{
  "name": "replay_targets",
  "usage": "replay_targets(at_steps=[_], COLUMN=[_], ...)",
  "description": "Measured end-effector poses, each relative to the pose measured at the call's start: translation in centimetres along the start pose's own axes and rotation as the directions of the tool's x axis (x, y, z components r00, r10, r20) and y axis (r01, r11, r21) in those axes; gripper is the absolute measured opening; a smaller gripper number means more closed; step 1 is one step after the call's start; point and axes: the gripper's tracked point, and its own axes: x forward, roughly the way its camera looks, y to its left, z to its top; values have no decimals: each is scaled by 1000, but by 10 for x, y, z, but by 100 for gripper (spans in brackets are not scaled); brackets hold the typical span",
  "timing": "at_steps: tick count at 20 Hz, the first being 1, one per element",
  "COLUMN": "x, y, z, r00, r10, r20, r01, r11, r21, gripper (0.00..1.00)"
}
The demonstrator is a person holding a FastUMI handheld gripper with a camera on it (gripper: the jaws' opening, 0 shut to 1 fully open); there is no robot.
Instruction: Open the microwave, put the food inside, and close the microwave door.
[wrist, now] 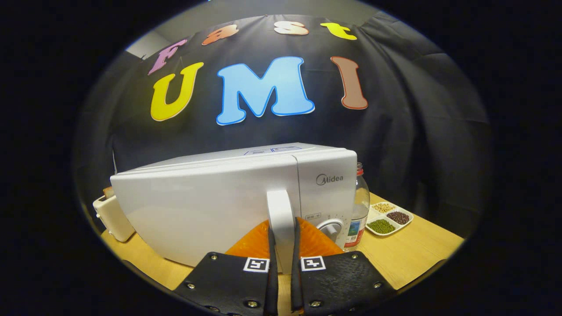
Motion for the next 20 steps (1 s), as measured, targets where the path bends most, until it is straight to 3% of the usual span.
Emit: replay_targets(at_steps=[5, 9, 13, 20], x=[-5, -37, -95, -190], y=[2, 3, 15, 69], z=[-1, -5, -16, -41], r00=[1000, 999, 999, 995], r10=[5, -26, -32, 22], r20=[-13, 22, 42, 92], r01=[-4, 28, 34, -15], r11=[1000, 996, 999, 996], r21=[12, -88, -41, -85], gripper=[12, 12, 12, 11])
